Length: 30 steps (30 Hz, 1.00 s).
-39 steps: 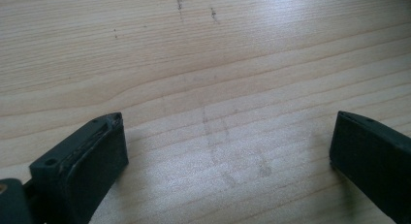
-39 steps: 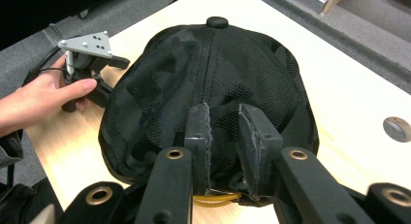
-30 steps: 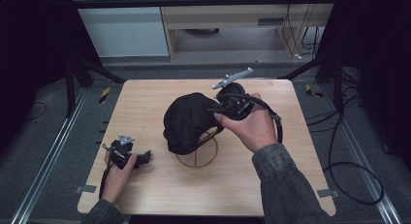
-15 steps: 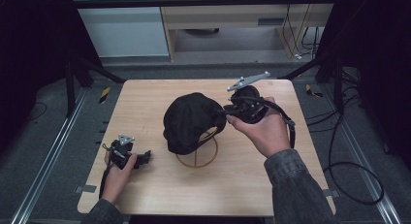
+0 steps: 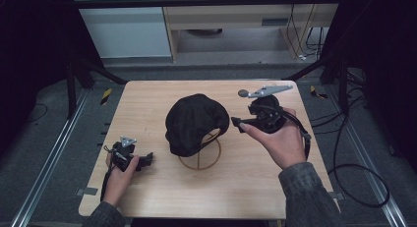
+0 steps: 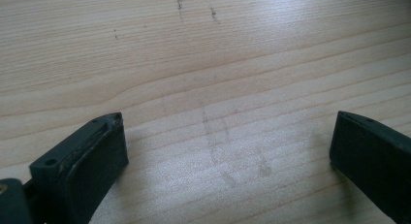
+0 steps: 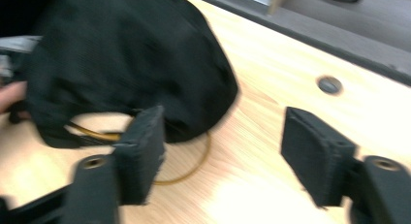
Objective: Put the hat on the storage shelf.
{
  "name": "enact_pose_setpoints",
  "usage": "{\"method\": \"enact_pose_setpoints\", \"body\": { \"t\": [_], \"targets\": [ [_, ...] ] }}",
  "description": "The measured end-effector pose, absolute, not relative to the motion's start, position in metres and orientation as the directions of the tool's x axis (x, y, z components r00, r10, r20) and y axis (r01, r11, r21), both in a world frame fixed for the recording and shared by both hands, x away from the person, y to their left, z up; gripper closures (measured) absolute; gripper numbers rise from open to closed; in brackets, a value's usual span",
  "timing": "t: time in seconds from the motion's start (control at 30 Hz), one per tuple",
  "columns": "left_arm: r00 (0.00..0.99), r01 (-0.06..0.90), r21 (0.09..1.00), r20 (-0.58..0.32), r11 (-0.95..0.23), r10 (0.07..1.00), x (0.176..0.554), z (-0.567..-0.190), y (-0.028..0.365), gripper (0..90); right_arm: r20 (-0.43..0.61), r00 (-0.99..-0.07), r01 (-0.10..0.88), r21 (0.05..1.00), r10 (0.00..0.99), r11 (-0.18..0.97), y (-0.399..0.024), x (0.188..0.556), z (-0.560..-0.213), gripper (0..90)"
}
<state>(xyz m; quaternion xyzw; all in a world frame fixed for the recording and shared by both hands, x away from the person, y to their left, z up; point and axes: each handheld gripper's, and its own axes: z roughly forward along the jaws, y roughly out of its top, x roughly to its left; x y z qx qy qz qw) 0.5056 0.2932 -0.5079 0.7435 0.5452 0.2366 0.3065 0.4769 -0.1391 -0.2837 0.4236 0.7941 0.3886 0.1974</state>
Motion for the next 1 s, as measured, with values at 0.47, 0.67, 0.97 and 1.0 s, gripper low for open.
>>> {"method": "enact_pose_setpoints", "body": {
  "t": [0.47, 0.67, 0.97, 1.0],
  "targets": [
    [0.295, 0.667, 0.712, 0.019, -0.220, 0.955, 0.505, -0.508, 0.293, 0.0, 0.062, -0.467, 0.580, 0.774, 0.882, 0.253, -0.180, 0.469, -0.380, 10.8],
    [0.295, 0.667, 0.712, 0.018, -0.220, 0.955, 0.506, -0.508, 0.293, 0.0, 0.094, -0.427, 0.637, 0.737, 0.900, 0.225, -0.188, 0.467, -0.443, 11.0],
    [0.295, 0.667, 0.712, 0.018, -0.219, 0.955, 0.506, -0.508, 0.293, 0.0, 0.044, -0.355, 0.691, 0.685, 0.934, 0.230, -0.191, 0.476, -0.498, 13.2],
    [0.295, 0.667, 0.712, 0.018, -0.219, 0.955, 0.506, -0.508, 0.293, 0.0, 0.039, -0.349, 0.694, 0.682, 0.936, 0.230, -0.191, 0.477, -0.501, 12.8]
  ]
}}
